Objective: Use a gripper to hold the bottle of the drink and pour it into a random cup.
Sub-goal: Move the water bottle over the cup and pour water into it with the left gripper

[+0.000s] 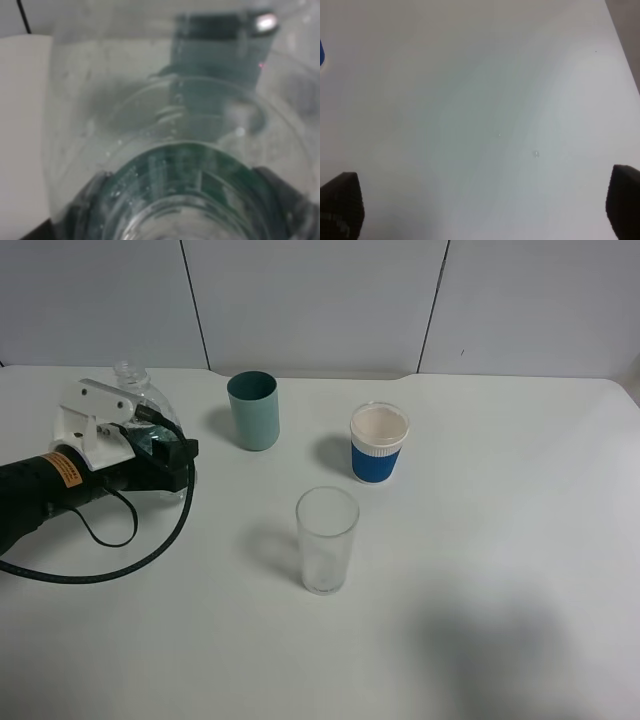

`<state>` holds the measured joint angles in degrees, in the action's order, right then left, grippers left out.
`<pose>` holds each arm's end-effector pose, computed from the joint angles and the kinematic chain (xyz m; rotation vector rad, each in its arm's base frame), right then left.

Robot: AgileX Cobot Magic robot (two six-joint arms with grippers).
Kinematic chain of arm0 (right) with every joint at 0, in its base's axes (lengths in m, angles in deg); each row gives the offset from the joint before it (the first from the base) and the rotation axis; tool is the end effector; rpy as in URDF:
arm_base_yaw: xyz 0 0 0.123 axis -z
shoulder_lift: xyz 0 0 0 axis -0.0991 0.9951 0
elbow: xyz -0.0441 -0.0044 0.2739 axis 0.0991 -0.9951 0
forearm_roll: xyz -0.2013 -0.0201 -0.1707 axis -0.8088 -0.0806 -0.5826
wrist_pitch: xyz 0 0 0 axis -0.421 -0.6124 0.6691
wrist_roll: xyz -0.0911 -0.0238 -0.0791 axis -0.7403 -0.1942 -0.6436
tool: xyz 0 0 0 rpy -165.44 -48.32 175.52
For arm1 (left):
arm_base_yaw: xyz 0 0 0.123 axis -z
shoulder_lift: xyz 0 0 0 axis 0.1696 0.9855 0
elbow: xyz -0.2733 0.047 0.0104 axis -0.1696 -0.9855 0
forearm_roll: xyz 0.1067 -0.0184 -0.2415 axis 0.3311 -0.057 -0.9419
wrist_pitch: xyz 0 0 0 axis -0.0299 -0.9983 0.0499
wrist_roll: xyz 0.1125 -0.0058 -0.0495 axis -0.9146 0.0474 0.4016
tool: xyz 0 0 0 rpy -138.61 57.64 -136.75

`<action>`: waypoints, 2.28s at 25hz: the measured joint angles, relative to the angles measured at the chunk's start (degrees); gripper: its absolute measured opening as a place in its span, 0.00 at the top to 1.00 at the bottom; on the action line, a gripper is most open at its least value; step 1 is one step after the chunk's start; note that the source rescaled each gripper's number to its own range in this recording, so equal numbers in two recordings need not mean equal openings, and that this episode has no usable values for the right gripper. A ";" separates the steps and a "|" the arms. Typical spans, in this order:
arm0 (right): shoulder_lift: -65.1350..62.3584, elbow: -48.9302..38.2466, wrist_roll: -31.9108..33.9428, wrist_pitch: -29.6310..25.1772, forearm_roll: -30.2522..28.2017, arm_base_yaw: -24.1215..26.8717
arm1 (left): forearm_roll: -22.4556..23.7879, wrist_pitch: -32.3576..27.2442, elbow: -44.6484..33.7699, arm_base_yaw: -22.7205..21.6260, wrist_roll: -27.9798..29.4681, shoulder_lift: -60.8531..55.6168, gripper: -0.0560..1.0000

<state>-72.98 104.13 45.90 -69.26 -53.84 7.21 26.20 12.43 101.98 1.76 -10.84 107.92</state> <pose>0.0442 0.0017 0.2630 -0.0175 2.0616 -0.0096 0.2784 -0.0895 0.0950 0.3771 1.8577 -0.3807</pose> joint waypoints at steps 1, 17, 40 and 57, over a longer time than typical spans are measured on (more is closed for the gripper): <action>0.00 0.00 0.00 0.00 0.00 0.00 | 0.00 -1.49 -0.04 0.00 0.00 -1.37 0.94; 0.00 0.00 0.00 0.00 0.00 0.00 | 0.06 -26.73 2.02 0.00 -3.20 -22.81 0.94; 0.00 0.00 0.00 0.00 0.00 0.00 | -8.18 -47.76 12.73 15.67 -19.37 -32.53 0.94; 0.00 0.00 0.00 0.00 0.00 0.00 | 45.30 -51.04 12.73 17.13 38.29 -32.53 0.94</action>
<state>-72.98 104.13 45.90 -69.26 -53.84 7.21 71.50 -38.61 114.71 18.89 27.46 75.40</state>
